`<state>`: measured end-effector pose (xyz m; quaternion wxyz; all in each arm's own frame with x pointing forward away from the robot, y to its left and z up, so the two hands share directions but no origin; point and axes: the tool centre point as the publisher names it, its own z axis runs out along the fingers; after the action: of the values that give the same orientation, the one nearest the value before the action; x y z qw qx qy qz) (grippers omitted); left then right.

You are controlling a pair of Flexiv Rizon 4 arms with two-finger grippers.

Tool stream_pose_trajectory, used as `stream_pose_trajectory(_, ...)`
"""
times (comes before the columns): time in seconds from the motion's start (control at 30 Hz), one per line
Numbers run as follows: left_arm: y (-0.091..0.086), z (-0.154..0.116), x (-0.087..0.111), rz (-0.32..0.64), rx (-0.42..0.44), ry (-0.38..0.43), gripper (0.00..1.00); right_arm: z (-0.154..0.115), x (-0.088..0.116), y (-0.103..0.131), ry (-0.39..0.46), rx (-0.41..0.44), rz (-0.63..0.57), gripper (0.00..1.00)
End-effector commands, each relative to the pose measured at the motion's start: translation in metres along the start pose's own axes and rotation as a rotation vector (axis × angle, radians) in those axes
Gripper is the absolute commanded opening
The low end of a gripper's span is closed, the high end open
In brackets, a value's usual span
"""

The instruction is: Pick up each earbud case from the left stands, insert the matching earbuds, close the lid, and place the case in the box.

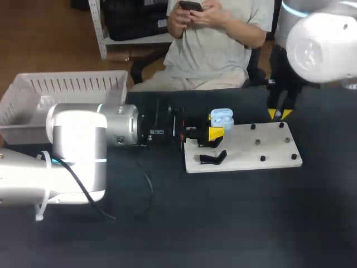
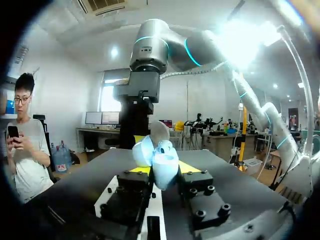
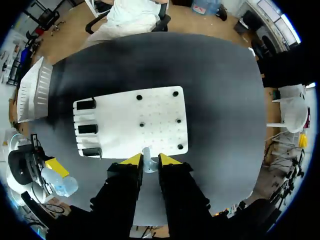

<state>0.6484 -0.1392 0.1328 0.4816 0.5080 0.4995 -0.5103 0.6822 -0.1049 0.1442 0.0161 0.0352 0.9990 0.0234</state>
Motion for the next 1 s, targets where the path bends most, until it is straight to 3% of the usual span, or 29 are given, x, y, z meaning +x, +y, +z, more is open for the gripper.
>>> stream_pose_trajectory(0.03, 0.001, 0.000, 0.000, -0.001, 0.001, 0.001, 0.00, -0.052, 0.037, 0.002, -0.075, -0.011, 0.003, 0.00)
stream_pose_trajectory(0.13, 0.001, 0.000, 0.000, -0.001, 0.001, 0.001, 0.00, -0.072, 0.043, 0.013, -0.068, -0.022, -0.009, 0.00)
stream_pose_trajectory(0.33, 0.001, 0.000, 0.000, -0.001, 0.001, 0.001, 0.00, -0.088, 0.050, 0.043, 0.131, -0.039, -0.134, 0.00)
stream_pose_trajectory(0.53, 0.001, 0.000, 0.000, -0.001, 0.001, 0.001, 0.00, -0.087, 0.060, 0.084, 0.113, 0.060, -0.155, 0.00)
stream_pose_trajectory(0.67, 0.001, 0.000, 0.000, -0.001, 0.001, 0.001, 0.00, -0.079, 0.061, 0.104, 0.121, 0.072, -0.163, 0.00)
stream_pose_trajectory(0.83, 0.001, 0.000, 0.000, -0.001, 0.001, 0.001, 0.00, -0.073, 0.069, 0.123, 0.101, 0.082, -0.179, 0.00)
stream_pose_trajectory(1.0, 0.001, 0.000, 0.000, -0.001, 0.001, 0.001, 0.00, -0.069, 0.072, 0.126, 0.102, 0.095, -0.179, 0.00)
